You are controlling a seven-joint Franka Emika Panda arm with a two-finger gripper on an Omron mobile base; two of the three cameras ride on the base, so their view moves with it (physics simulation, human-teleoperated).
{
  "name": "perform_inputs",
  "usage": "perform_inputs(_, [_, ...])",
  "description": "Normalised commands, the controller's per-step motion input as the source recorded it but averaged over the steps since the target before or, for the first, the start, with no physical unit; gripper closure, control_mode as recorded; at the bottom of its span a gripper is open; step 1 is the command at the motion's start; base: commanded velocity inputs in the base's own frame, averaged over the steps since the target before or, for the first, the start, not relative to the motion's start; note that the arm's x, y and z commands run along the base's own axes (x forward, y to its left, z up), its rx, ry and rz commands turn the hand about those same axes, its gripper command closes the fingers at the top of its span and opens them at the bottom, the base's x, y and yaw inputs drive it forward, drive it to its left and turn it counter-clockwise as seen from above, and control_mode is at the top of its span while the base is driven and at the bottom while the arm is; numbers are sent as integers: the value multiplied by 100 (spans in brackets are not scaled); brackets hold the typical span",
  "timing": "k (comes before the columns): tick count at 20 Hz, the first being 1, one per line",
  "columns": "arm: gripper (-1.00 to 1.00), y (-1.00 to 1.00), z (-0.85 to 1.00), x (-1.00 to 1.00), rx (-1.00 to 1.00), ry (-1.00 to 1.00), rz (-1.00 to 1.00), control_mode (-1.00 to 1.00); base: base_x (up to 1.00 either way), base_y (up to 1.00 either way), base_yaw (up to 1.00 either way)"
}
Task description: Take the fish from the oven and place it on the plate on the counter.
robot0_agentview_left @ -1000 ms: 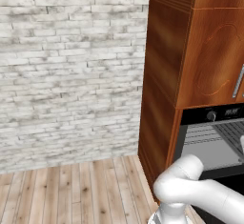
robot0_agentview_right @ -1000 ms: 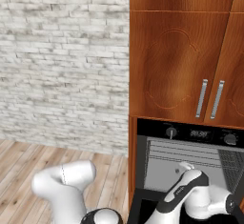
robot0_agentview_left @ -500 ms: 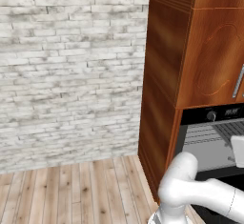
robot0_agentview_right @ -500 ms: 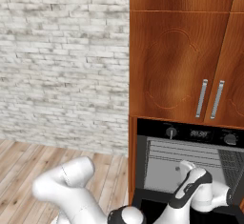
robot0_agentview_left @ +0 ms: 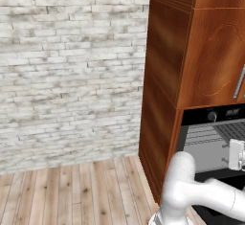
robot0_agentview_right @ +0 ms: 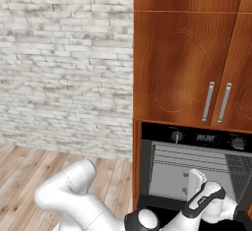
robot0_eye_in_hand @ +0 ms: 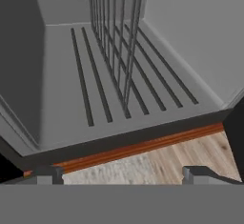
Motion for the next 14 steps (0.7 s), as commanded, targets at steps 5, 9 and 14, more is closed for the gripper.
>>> perform_inputs(5, [-100,0,-28,79,1,0,1,-100,0,0,0])
perform_inputs(9, [-100,-4,-37,43,0,0,5,-100,0,0,0])
perform_inputs(14, [-100,-6,-63,10,2,-2,0,-100,0,0,0])
